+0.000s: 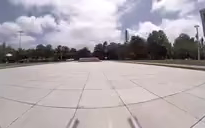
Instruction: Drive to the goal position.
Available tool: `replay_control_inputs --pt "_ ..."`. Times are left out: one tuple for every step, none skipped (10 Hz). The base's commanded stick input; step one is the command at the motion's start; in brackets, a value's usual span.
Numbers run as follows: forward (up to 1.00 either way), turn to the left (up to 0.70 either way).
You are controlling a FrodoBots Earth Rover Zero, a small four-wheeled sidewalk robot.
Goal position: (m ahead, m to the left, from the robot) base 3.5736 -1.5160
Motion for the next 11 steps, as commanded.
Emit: replay_control_inputs --pt "0.64 0.00" --pt "0.68 0.00" --pt "0.70 0.00" --pt "0.70 0.00" --pt "0.70 0.08" --pt "0.70 0.22" --pt "0.70 0.35" --pt "0.70 0.35" --pt "0.70 0.28" --pt "0.70 0.20" --pt "0.70 0.12"
